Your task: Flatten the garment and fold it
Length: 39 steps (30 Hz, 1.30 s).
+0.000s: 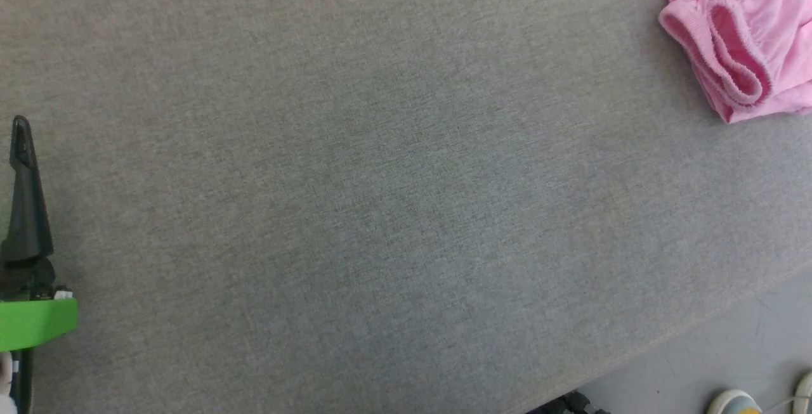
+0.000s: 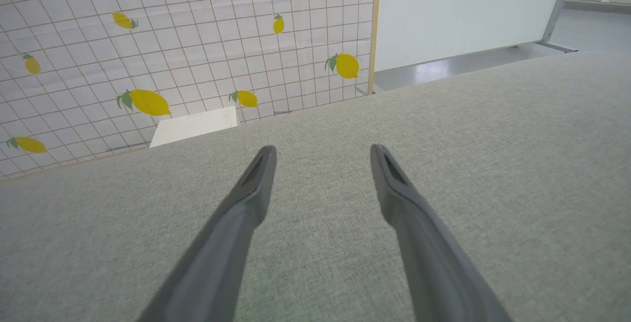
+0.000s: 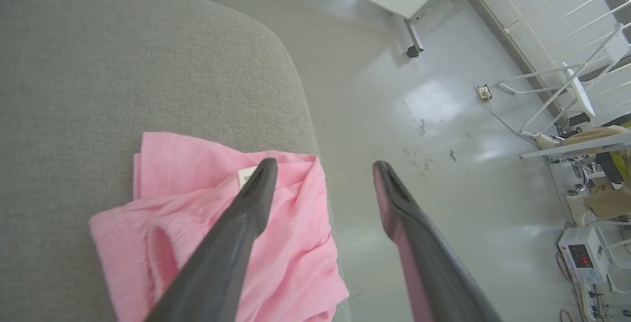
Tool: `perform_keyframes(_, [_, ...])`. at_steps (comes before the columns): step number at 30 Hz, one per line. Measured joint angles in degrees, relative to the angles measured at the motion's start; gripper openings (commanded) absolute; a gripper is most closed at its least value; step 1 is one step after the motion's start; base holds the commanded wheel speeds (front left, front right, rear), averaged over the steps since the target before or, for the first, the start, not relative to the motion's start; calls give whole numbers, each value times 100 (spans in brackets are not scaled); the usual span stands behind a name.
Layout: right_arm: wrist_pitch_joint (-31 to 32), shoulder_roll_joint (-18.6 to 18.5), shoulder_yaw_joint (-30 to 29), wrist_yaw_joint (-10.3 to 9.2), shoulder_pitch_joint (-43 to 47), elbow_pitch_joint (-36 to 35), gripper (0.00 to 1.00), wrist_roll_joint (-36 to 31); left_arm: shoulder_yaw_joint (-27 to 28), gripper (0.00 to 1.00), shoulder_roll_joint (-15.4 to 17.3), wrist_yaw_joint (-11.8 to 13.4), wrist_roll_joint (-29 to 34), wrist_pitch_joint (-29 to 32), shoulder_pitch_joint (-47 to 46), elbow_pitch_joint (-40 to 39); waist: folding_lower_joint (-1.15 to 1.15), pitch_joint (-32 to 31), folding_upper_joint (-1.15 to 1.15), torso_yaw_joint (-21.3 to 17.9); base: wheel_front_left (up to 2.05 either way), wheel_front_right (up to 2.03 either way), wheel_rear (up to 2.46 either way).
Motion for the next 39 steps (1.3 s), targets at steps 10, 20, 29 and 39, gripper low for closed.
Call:
perform_keyframes(10, [-1372, 604, 345, 0, -108, -1274, 100, 720, -188, 100, -364, 232, 0, -544, -43, 862, -1, -712, 0, 165, 0, 0, 0])
perform_keyframes(20, [-2449, 1951, 389, -2, 979, -2013, 100, 1069, -499, 100, -759, 448, 44, -816, -121, 1494, -1, -1647, 0, 616, 0, 0, 0])
perform_keyframes(29, [-3488, 2163, 232, -2, 1976, -1359, 100, 1522, -732, 100, -972, 524, 38, -833, -222, 1982, -1, -2223, 0, 1337, 0, 0, 0])
perform_keyframes(39, [-3841, 2176, 256, -2, 2925, -773, 100, 1725, -872, 100, -1291, 648, -62, -859, -311, 2560, -1, -2775, 0, 1977, 0, 0, 0])
